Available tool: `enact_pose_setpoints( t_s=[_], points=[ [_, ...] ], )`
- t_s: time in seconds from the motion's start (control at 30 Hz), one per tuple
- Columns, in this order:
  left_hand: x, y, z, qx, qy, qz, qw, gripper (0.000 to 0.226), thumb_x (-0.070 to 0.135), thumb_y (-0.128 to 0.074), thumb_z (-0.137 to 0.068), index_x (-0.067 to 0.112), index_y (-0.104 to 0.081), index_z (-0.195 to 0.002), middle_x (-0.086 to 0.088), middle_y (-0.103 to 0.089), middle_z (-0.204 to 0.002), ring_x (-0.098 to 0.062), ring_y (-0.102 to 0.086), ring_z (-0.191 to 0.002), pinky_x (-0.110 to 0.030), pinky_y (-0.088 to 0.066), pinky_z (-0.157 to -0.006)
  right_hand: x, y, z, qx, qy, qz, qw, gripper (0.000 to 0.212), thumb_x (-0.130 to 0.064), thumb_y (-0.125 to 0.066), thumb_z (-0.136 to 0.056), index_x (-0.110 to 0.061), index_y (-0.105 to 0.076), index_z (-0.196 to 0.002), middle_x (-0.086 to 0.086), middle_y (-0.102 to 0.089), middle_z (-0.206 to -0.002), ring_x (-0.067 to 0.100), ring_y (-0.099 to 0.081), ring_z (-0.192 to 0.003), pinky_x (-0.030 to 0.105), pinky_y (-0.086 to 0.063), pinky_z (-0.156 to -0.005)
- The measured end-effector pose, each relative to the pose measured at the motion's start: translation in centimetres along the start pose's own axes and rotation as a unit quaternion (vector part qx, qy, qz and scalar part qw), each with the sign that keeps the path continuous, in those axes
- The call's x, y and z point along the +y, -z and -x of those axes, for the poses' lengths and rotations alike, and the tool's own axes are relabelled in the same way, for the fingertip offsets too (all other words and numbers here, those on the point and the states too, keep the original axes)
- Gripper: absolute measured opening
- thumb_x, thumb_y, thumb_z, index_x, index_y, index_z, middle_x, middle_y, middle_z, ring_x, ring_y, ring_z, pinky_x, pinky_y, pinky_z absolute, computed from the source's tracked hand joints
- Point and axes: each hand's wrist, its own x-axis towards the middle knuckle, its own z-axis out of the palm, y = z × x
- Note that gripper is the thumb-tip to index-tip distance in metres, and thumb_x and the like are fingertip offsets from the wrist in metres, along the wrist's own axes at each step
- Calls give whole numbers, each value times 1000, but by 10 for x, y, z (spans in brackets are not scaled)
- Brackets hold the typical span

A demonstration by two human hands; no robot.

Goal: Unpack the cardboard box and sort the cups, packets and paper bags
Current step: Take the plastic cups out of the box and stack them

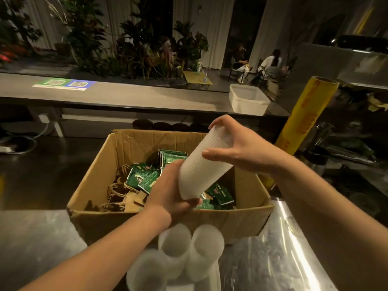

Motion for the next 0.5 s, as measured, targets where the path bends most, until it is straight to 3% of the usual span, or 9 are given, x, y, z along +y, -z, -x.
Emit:
enact_pose_setpoints(
  t_s=[0.13, 0.23, 0.3, 0.5],
  points=[
    [17, 9, 43, -26, -25, 67, 997, 91, 26, -89, -74, 41, -30, -141, 14, -39, -134, -14, -47, -122, -43, -50, -105, -22, 5, 36, -37, -1, 34, 999, 83, -63, -74, -71, -41, -34, -141, -18, -41, -127, 5, -52, -106, 24, -51, -87],
    [19, 14, 70, -98, -30, 106, 989, 89, 42, -82, -71, 39, -29, -142, 11, -42, -134, -18, -50, -121, -49, -55, -98, -30, 3, 68, -90, -8, 37, 995, 84, -52, -79, -75, -46, -30, -143, -21, -38, -132, 7, -49, -116, 18, -48, -79],
    [14, 16, 86, -144, -22, 98, 984, 87, 52, -78, -69, 40, -31, -142, 11, -47, -135, -18, -52, -123, -49, -54, -100, -32, -4, 86, -93, 0, 49, 994, 82, -46, -81, -76, -44, -32, -142, -22, -39, -133, 6, -47, -120, 17, -47, -82],
    [9, 16, 120, -209, -26, 1, 978, 89, 45, -90, -69, 46, -36, -139, 21, -53, -135, -7, -50, -126, -43, -49, -107, -36, -33, 137, -89, 22, 92, 991, 84, -46, -81, -76, -42, -32, -145, -24, -40, -134, 0, -44, -119, 13, -47, -81]
  ],
)
